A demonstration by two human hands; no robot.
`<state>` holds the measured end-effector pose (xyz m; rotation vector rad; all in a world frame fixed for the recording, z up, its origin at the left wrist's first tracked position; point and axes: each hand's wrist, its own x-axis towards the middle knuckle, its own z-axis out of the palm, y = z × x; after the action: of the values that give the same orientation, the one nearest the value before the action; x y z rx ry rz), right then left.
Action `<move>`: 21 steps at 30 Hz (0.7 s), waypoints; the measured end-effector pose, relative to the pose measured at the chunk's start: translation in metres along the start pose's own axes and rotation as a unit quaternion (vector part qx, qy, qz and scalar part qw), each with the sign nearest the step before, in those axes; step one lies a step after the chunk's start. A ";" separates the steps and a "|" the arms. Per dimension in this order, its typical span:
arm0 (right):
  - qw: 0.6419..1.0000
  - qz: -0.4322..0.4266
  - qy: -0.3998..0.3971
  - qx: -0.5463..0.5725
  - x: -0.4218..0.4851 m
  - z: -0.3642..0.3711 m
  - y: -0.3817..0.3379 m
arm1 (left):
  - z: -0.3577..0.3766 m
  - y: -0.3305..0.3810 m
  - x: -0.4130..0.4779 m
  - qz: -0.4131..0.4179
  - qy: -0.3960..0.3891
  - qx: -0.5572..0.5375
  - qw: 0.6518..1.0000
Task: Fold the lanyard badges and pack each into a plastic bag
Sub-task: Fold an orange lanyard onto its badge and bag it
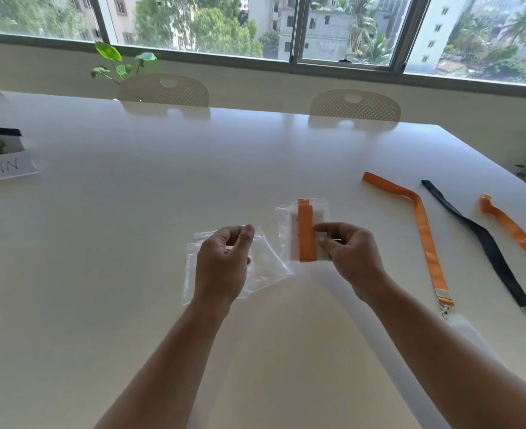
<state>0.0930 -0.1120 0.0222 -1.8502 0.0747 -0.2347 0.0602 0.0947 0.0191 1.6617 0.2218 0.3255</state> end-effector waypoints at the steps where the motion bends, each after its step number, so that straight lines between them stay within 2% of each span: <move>1: 1.000 -0.002 0.000 -0.012 0.005 0.003 0.003 | 0.001 -0.001 0.000 0.008 -0.002 0.011 1.000; 11: 0.988 -0.013 -0.014 -0.156 0.036 0.015 0.015 | 0.004 -0.007 -0.003 0.094 -0.012 0.131 0.987; 13: 0.983 -0.026 -0.004 -0.179 0.036 0.015 0.017 | 0.005 -0.006 -0.007 0.135 -0.025 0.196 0.971; 16: 0.974 -0.056 0.000 -0.218 0.033 0.014 0.018 | 0.008 -0.006 -0.013 0.199 -0.084 0.289 0.933; 21: 0.948 -0.098 -0.007 -0.301 0.030 0.015 0.023 | 0.014 -0.012 -0.019 0.251 -0.179 0.361 0.880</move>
<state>0.1272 -0.1094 0.0001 -2.4737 -0.0560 -0.3659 0.0477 0.0772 0.0042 2.4820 -0.4360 0.3311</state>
